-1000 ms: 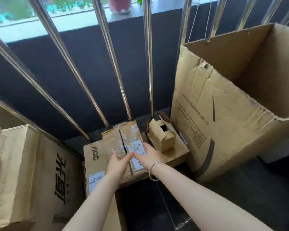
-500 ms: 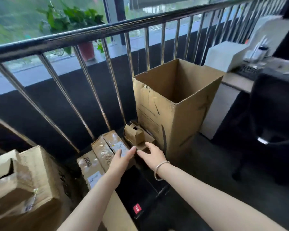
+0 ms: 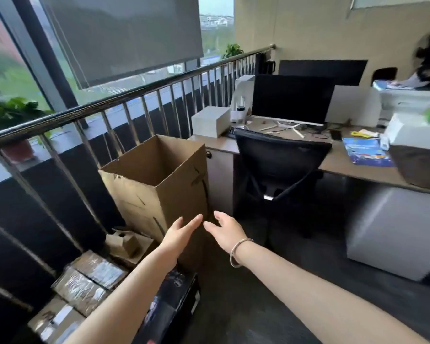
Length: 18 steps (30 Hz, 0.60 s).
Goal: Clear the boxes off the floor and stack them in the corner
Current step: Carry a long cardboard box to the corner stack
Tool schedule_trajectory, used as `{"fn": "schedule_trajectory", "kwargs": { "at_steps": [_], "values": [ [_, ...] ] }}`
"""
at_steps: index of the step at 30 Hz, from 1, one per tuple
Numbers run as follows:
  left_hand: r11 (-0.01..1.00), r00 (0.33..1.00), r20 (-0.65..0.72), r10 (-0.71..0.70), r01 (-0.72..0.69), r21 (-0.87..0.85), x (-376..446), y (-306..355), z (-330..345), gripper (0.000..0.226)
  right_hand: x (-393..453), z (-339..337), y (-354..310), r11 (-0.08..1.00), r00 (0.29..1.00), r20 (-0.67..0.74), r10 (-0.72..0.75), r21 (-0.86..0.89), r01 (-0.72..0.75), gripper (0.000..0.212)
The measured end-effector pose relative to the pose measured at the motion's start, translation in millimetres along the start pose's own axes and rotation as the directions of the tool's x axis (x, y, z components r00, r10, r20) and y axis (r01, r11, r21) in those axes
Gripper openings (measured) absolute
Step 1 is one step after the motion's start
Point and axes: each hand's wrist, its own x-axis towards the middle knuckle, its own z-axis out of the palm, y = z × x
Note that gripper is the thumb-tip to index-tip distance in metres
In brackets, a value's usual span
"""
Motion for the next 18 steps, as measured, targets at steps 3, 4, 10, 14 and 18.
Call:
{"fn": "schedule_trajectory", "kwargs": {
  "at_steps": [3,4,10,14,18],
  "values": [
    [0.998,0.992,0.114,0.050,-0.055,0.040,-14.6,16.8,76.4,0.100,-30.9,-80.3,32.0,0.999,0.992,-0.120,0.032,0.037,-0.028,0.062],
    [0.996,0.987,0.154,0.055,-0.064,0.056,-22.7,21.0,106.0,0.098,-43.4,-109.1,46.5,0.999,0.985,-0.168,0.042,0.030,-0.038,0.062],
    [0.984,0.905,0.419,0.075,-0.136,0.119,-96.2,31.0,310.8,0.110,-141.2,-287.7,151.7,0.989,0.902,-0.406,0.150,0.071,-0.133,0.063],
    [0.963,0.804,0.588,0.092,-0.222,0.153,-162.7,26.1,461.5,0.095,-220.0,-396.8,222.1,0.977,0.817,-0.535,0.215,0.109,-0.186,0.062],
    [0.950,0.674,0.737,0.052,-0.262,0.173,-226.7,22.2,583.3,0.096,-293.0,-485.1,287.3,0.959,0.714,-0.641,0.280,0.151,-0.240,0.061]
  ]
}}
